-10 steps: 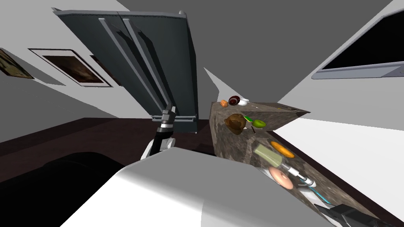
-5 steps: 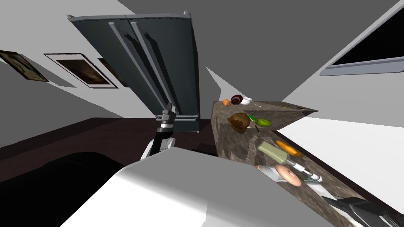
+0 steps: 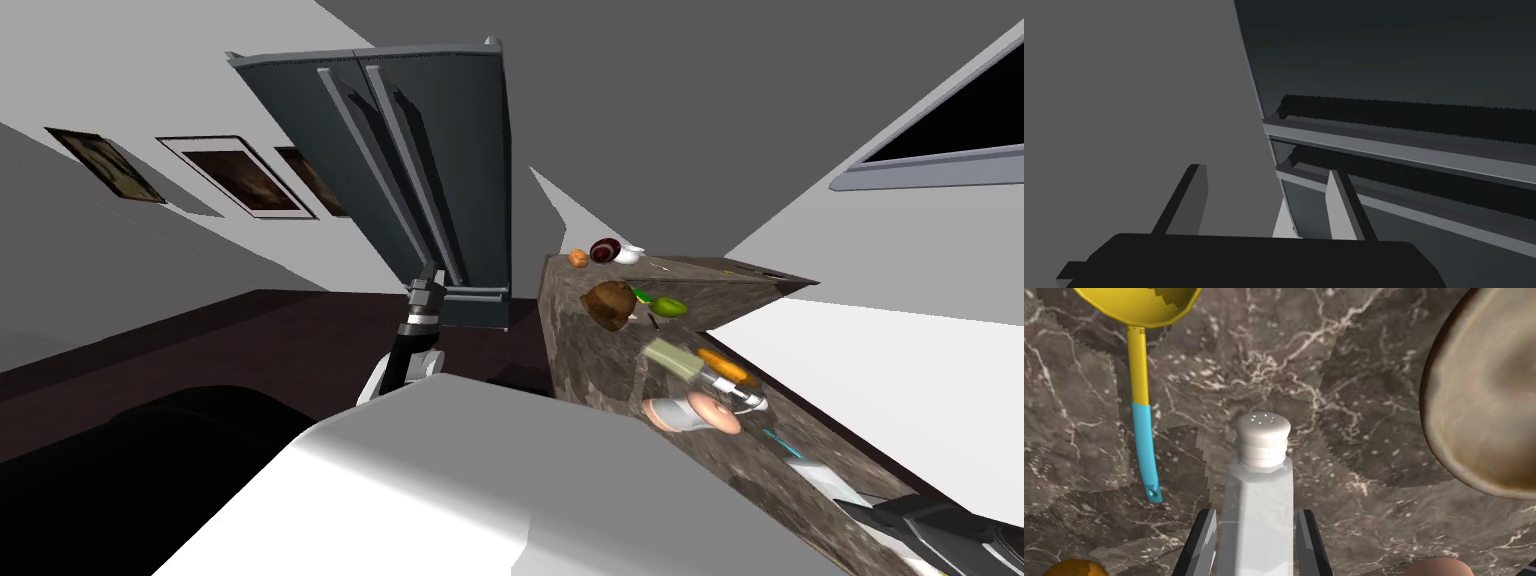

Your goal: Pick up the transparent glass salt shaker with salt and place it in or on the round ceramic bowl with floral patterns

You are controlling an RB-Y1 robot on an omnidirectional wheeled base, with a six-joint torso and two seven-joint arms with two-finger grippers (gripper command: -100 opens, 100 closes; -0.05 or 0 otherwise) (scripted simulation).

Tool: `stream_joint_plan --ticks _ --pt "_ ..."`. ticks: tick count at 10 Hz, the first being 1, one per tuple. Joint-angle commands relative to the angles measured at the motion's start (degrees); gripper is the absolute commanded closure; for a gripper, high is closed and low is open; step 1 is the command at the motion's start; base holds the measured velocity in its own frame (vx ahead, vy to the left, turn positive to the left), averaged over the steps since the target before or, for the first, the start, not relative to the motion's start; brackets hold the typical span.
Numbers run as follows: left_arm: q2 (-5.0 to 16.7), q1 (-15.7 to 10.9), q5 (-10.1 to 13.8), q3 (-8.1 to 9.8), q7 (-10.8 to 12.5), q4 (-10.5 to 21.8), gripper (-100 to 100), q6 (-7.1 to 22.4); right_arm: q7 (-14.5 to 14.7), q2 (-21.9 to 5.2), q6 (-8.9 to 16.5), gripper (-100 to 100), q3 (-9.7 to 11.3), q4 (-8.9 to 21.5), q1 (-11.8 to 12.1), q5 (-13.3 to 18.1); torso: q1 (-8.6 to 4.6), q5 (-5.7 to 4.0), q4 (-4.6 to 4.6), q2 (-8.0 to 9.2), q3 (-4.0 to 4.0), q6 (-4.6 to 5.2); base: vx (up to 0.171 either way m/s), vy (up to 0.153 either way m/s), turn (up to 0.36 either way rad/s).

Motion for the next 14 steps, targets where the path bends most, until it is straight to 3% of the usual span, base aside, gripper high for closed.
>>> stream_joint_plan --ticks 1,3,9,10,11,14 --pt "0.00 0.00 0.00 0.00 0.00 0.00 0 0.00 -0.20 -1.74 -1.65 100 0.59 -0.34 -1.74 0.78 0.00 0.00 0.00 0.00 0.00 0.00 -0.171 0.098 -0.211" --pt "0.00 0.00 0.00 0.00 0.00 0.00 0 0.00 -0.20 -1.74 -1.65 100 0.59 -0.34 -1.74 1.44 0.09 0.03 0.00 -0.03 -0.01 0.00 -0.091 0.039 -0.066" --pt "0.00 0.01 0.00 0.00 0.00 0.00 0 0.00 3.91 -7.36 -6.01 100 2.16 -5.95 -7.86 0.22 0.32 0.03 -0.09 -0.32 -0.19 -0.05 -0.094 0.091 -0.204" --pt "0.00 0.01 0.00 0.00 0.00 0.00 0 0.00 2.87 -6.68 -5.71 100 1.04 -4.71 -6.72 0.91 0.26 0.02 -0.09 -0.29 -0.18 0.00 -0.047 0.045 -0.073" --pt "0.00 0.00 0.00 0.00 0.00 0.00 0 0.00 2.81 -6.64 -6.12 -100 0.88 -4.76 -6.70 1.19 0.07 -0.01 -0.11 -0.48 -0.27 -0.11 -0.011 0.010 0.004" --pt "0.01 0.01 0.00 0.00 0.00 0.00 0 0.00 2.82 -6.63 -6.11 -100 0.92 -4.77 -6.69 1.16 -0.16 -0.08 -0.20 -0.79 -0.47 -0.14 -0.002 0.001 -0.001"
